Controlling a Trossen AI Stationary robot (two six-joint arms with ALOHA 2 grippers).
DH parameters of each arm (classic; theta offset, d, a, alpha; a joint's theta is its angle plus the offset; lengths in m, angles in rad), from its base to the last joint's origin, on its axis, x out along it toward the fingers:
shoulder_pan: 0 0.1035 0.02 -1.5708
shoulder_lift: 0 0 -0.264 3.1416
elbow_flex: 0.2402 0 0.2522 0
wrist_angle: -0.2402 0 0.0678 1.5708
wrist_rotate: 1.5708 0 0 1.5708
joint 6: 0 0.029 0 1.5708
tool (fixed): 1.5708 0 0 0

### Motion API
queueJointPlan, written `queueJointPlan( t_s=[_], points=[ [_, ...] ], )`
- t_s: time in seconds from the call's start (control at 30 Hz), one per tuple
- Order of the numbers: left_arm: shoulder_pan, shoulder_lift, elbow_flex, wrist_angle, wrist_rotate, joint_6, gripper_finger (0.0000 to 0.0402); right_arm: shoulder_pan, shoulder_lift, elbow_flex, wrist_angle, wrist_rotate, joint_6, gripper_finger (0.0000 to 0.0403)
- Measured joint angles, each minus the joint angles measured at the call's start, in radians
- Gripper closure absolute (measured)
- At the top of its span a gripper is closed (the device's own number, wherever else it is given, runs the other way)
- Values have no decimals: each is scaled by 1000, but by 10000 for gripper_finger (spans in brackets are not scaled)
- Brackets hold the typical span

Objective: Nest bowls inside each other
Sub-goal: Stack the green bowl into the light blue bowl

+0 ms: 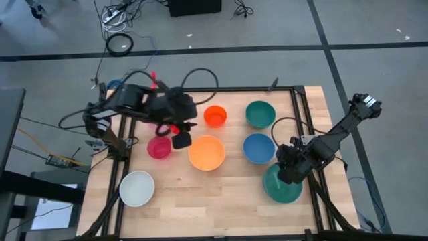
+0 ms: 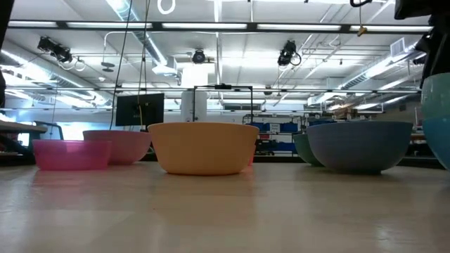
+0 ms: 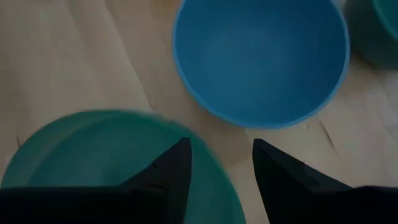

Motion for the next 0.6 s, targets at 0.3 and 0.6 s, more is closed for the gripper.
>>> queueJointPlan(
  t_s=[0.3, 0.6],
  points=[
    [-2, -55, 0, -26, -36, 0, 265, -8, -31, 0, 14, 4, -25, 257],
    [-2, -60, 0, -51, -51, -1, 265, -8, 3, 0, 18, -22, -19, 257]
  ],
)
